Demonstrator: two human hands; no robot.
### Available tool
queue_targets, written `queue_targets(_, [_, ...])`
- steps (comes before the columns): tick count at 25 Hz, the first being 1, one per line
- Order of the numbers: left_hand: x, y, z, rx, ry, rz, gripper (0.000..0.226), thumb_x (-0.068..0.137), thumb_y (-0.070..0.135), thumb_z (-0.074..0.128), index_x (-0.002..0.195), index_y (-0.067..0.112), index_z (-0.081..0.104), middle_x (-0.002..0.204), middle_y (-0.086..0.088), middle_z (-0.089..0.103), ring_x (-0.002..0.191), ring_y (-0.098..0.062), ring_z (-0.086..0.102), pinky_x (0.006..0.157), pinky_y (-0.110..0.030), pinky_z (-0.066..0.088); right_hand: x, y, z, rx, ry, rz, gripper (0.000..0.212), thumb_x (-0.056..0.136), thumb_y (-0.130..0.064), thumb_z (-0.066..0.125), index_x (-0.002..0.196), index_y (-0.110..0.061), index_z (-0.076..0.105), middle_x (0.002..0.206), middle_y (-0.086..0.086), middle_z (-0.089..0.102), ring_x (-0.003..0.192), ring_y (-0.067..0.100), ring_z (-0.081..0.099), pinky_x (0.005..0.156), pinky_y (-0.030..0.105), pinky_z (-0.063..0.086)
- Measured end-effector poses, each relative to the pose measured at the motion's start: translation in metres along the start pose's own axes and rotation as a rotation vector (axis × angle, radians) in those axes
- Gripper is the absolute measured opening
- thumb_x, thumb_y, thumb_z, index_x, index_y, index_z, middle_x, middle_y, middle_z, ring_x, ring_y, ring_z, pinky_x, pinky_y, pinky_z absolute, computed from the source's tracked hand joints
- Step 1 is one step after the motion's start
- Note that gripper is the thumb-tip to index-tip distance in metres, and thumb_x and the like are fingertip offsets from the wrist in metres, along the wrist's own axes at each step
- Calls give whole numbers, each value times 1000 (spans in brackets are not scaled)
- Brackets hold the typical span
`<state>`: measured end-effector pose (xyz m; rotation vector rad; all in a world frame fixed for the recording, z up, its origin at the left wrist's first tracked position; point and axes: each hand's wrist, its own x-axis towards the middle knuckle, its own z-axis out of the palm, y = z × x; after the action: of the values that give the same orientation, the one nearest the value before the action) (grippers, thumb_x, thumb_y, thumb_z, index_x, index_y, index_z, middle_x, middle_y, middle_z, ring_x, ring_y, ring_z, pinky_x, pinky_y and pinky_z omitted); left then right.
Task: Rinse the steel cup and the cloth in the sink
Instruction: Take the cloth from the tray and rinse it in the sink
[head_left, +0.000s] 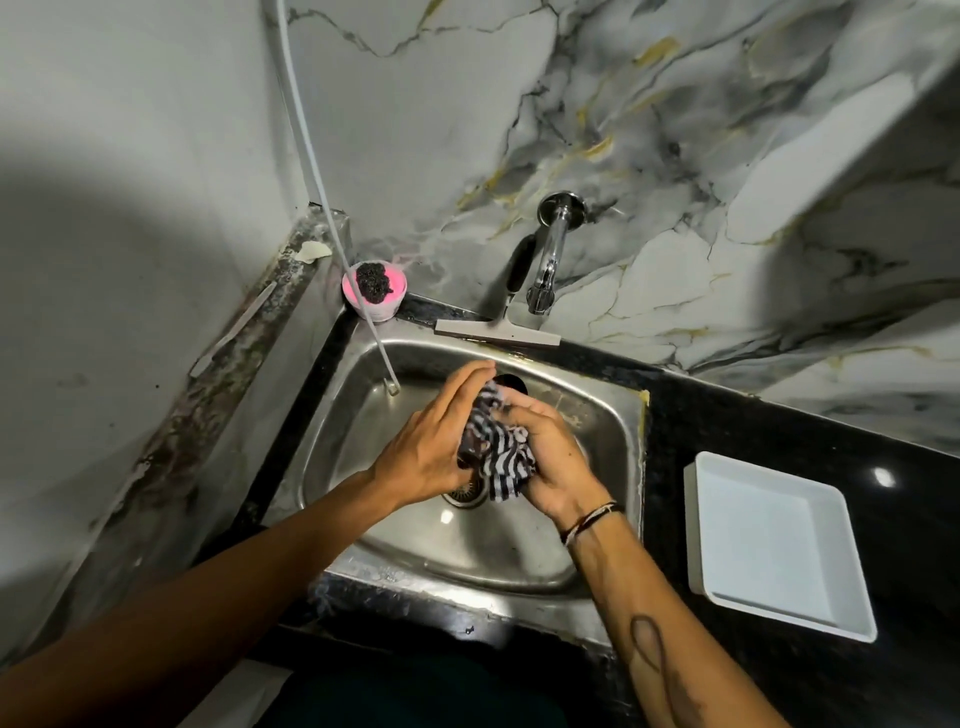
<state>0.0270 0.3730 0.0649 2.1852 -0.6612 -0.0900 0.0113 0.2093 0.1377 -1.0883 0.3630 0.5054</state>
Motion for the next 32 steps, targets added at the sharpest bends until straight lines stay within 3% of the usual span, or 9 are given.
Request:
queue_targets(3, [12,13,4,-89,94,-51,132,68,22,98,169,31,13,177,10,18,159,1,32,129,-39,43,-3,-6,-3,574,24,8,42,94,-1,50,134,-1,61,117,20,72,104,28,70,96,41,61])
queue_targets(5, [27,34,14,-241,189,-115,128,63,26,101,167,28,25,172,9,32,151,16,33,123,-14,37,-15,-19,-28,440,155,-183,46,93,3,52,139,2,60,124,19,74,105,26,71,96,35,63])
queue_targets(9, [33,34,18,-499,307,-313,127,48,32,106,158,27,43,151,10,58,136,12,51,110,-1,34,-41,-17,-59,-846,481,-855,57,99,14,52,147,-13,63,137,-22,71,117,1,64,106,8,46])
queue_targets(12, [24,24,17,-757,339,-387,119,43,24,106,151,24,54,141,1,73,134,-14,67,114,-31,52,-39,6,-50,-1489,245,-1016,62,98,4,47,155,-17,56,162,0,54,130,30,56,113,30,45])
queue_targets(16, [24,43,23,-1147,293,-374,94,49,2,97,137,14,68,127,-10,79,122,-34,71,102,-44,62,-34,8,-38,-1199,571,-954,68,94,14,49,157,-11,52,166,5,49,139,30,51,122,36,39])
queue_targets(20, [30,64,24,-1449,277,-403,82,64,1,82,143,-8,61,130,-26,70,117,-34,71,95,-38,63,-37,14,-28,-1398,457,-1183,55,107,0,34,157,-13,53,168,8,48,140,24,50,123,30,32])
queue_targets(23, [30,72,22,-1509,262,-410,61,68,9,82,127,0,71,114,-18,77,108,-28,75,96,-37,62,-32,-5,-24,-1196,666,-1014,67,94,11,45,156,-13,55,166,4,50,132,27,48,117,39,44])
queue_targets(26, [26,73,25,-1555,263,-423,34,74,17,78,106,14,86,108,-8,84,106,-22,78,90,-30,66,-39,4,-27,-1481,472,-1191,60,100,6,40,156,-13,55,168,6,48,141,28,51,122,40,39])
queue_targets(32, [27,84,28,-1665,297,-559,62,72,32,92,129,10,80,135,-17,77,121,-28,77,97,-36,64,-50,0,-21,-1356,512,-1180,47,113,-10,33,152,-10,59,165,7,51,143,27,48,125,39,35])
